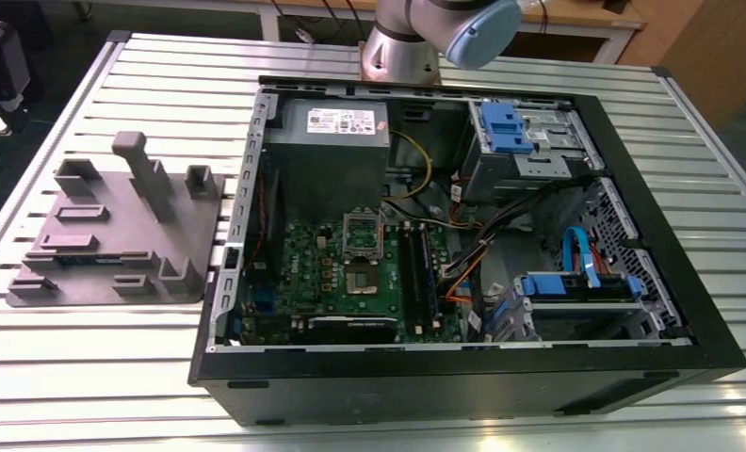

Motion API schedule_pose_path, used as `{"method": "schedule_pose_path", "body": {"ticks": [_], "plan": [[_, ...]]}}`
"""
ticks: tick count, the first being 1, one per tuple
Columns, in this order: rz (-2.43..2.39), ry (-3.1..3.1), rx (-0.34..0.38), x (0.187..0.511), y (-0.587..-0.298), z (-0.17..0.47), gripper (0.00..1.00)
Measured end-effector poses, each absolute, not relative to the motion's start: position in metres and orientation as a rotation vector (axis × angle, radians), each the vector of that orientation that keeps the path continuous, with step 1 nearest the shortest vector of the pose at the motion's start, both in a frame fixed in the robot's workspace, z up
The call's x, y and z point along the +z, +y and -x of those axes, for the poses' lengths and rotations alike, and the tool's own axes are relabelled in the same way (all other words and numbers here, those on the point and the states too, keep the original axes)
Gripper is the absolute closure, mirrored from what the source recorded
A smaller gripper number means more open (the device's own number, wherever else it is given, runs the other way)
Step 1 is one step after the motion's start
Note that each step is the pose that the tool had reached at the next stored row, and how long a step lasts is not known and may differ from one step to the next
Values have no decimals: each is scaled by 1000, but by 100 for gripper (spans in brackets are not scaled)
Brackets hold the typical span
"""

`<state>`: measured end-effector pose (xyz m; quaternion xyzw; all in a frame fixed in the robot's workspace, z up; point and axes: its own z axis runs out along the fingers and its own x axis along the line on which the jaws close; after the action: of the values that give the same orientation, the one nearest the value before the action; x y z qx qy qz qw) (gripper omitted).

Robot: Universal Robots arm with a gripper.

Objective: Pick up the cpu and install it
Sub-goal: 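Pick up the cpu and move it towards the insertion slot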

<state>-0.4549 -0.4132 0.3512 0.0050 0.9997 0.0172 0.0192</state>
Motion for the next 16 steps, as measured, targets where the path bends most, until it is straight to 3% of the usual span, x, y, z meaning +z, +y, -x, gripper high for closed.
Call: {"method": "schedule_pose_path", "body": {"ticks": [16], "plan": [[-22, 3098, 51, 352, -413, 455, 53]]}}
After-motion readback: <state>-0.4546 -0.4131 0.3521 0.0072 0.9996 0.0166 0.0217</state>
